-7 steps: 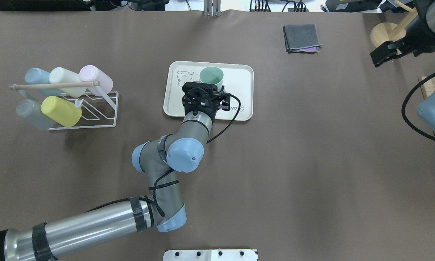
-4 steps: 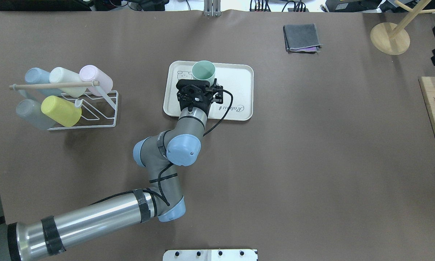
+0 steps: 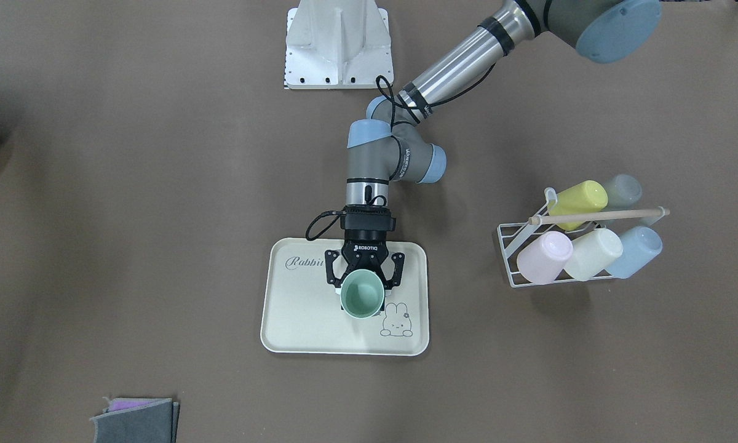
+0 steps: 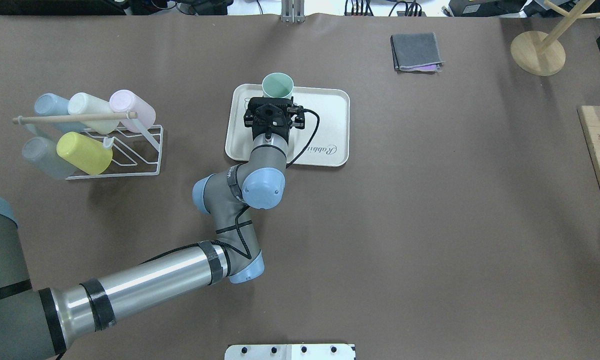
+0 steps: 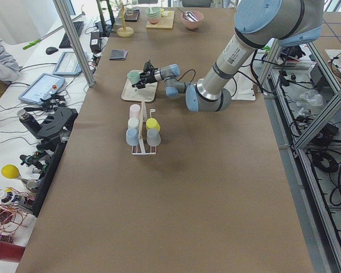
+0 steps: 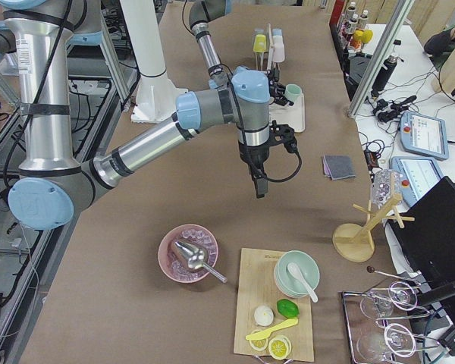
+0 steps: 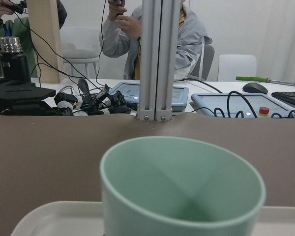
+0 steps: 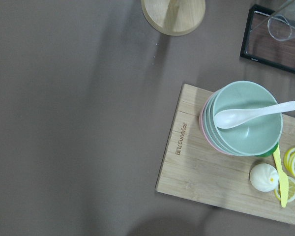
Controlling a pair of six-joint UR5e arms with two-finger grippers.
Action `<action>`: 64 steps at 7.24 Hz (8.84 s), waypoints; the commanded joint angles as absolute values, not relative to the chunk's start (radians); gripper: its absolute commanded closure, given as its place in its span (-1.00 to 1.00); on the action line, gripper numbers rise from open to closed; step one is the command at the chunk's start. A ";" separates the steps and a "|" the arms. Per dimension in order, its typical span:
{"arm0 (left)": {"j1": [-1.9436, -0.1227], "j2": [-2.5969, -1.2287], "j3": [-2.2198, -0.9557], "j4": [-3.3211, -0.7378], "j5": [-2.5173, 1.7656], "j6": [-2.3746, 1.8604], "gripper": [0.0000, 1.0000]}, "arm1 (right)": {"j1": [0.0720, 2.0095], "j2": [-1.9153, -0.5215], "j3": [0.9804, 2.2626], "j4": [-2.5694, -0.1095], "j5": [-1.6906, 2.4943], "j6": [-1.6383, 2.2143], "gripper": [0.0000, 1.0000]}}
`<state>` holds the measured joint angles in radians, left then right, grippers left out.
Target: Pick up and place green cup on tray
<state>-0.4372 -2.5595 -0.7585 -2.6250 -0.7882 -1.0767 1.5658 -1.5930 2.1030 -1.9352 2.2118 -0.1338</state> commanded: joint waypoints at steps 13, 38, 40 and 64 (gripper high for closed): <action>-0.416 -2.609 -0.652 -2.631 -0.756 -1.198 -0.43 | 1.606 -1.583 1.753 -1.660 2.278 -0.121 -1.00; -0.593 -2.174 -1.587 -2.403 -1.300 -0.696 -0.96 | 1.555 -1.552 1.698 -1.644 2.278 -0.037 -1.00; -0.661 -2.157 -1.635 -2.295 -1.417 -0.696 -0.96 | 1.555 -1.552 1.700 -1.644 2.276 -0.037 -1.00; -1.534 -1.592 -1.703 -1.370 -2.344 0.023 -0.96 | 1.555 -1.557 1.692 -1.646 2.278 -0.035 -1.00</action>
<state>-1.5346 -1.6070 -1.6869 -1.3688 -2.3443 0.0240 1.5557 -1.5563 1.6931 -1.6447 2.2774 -0.0354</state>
